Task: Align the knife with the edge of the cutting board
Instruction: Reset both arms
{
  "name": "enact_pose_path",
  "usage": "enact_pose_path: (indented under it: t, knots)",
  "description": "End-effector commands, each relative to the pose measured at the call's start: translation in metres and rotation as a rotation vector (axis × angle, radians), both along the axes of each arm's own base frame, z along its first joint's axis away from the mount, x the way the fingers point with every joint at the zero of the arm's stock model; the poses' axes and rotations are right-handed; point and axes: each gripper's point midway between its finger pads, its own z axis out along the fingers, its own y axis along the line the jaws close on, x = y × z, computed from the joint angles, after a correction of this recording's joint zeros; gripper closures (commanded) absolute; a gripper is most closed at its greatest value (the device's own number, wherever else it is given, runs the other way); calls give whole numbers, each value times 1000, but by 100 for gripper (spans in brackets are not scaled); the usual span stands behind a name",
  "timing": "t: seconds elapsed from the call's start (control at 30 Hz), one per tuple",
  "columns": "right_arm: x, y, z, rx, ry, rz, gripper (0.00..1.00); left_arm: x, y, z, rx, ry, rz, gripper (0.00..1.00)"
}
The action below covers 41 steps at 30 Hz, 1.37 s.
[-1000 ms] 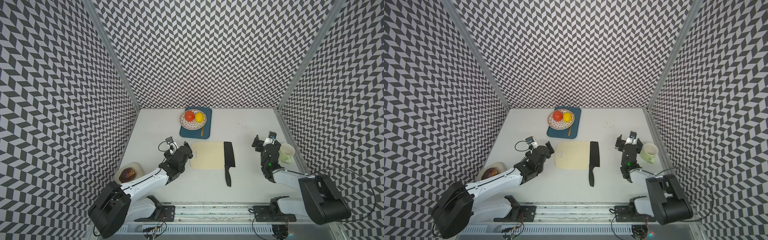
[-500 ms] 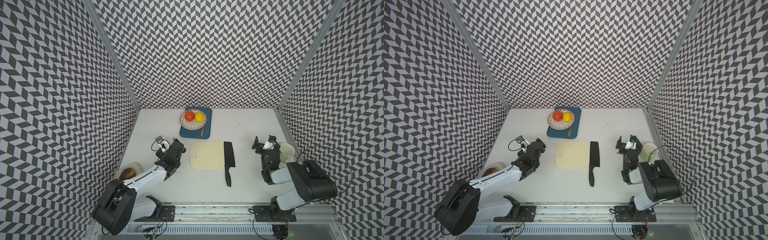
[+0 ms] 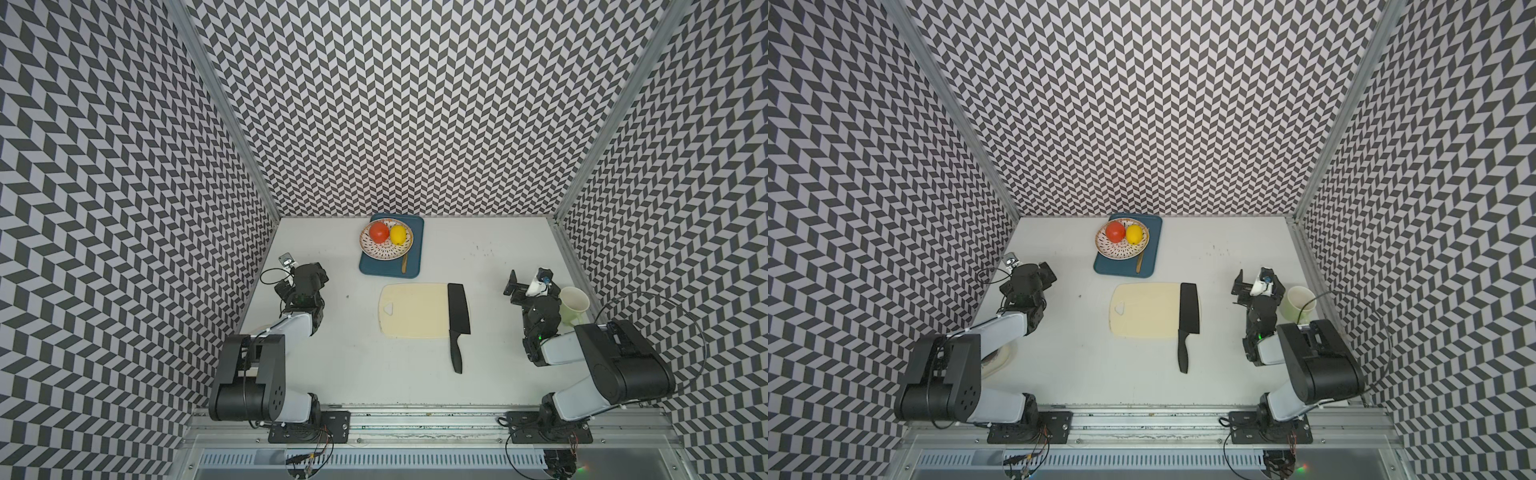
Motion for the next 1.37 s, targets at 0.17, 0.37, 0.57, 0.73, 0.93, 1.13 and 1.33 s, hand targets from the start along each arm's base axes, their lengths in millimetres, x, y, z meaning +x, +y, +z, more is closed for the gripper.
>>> enact_pose_path:
  t: [0.17, 0.37, 0.57, 0.73, 0.93, 1.13, 1.33]
  knots:
    - [3, -2, 15, 15, -52, -3, 0, 6, -41, 16, 144, -174, -290, 0]
    - [3, -1, 15, 16, -51, -3, 0, -16, -55, 14, 185, -264, -338, 0]
    - [3, -2, 15, 15, -52, -3, 0, -22, -53, 17, 201, -300, -333, 0]
    - [3, -1, 16, 16, -53, -3, 0, -20, -54, 15, 193, -284, -340, 0]
    - [3, -2, 16, 15, -53, -3, 0, -20, -54, 15, 193, -287, -340, 0]
    - [3, -2, 16, 15, -52, -3, 0, -20, -54, 15, 191, -284, -342, 0]
    - [3, -1, 16, 15, -53, -2, 0, -20, -54, 15, 192, -286, -343, 0]
